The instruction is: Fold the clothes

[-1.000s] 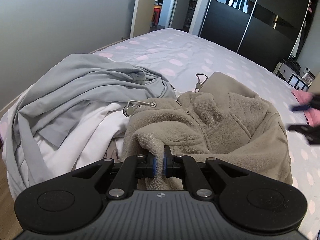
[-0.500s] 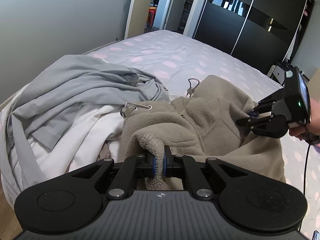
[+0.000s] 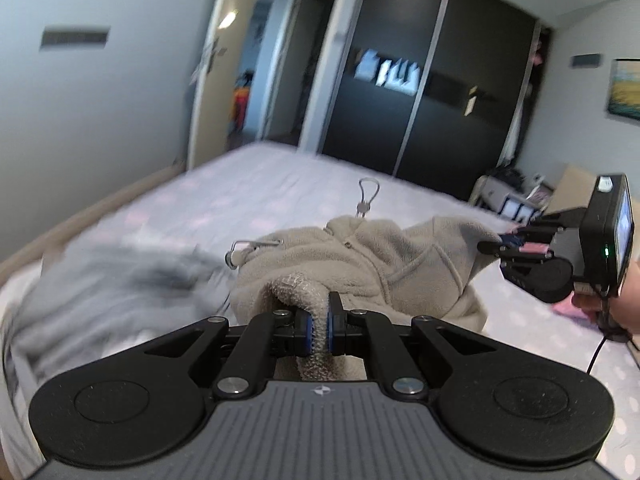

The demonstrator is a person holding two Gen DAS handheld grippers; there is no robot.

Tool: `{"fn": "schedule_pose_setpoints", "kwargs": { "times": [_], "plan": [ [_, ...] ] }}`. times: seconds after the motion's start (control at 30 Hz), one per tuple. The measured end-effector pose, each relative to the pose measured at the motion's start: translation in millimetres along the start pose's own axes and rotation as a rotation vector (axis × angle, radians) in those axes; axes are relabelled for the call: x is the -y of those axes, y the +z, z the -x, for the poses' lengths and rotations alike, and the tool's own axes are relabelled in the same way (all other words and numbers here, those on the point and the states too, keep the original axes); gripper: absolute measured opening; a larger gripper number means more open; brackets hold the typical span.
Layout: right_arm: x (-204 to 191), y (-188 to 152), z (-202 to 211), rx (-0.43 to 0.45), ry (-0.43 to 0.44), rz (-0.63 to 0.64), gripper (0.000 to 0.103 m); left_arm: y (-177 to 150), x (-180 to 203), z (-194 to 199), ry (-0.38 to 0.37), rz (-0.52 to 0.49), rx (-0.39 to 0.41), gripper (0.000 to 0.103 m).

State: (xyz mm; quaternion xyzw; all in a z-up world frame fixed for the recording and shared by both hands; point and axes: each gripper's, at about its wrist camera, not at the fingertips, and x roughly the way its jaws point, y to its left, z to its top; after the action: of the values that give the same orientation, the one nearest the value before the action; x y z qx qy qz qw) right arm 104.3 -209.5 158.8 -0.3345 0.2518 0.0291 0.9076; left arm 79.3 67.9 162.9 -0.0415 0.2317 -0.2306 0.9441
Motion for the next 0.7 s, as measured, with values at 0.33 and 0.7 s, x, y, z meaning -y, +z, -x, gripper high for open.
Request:
{"fn": "schedule_pose_setpoints", "kwargs": {
  "times": [0.33,0.7],
  "plan": [
    [115,-6,187,0.164,-0.344,-0.187,0.006,107,103,77,-0.132,-0.181,0.243,0.005],
    [173,-32,376,0.313,-0.606,-0.258,0.007,155,204,136,-0.273,-0.339,0.436,0.005]
  ]
}}
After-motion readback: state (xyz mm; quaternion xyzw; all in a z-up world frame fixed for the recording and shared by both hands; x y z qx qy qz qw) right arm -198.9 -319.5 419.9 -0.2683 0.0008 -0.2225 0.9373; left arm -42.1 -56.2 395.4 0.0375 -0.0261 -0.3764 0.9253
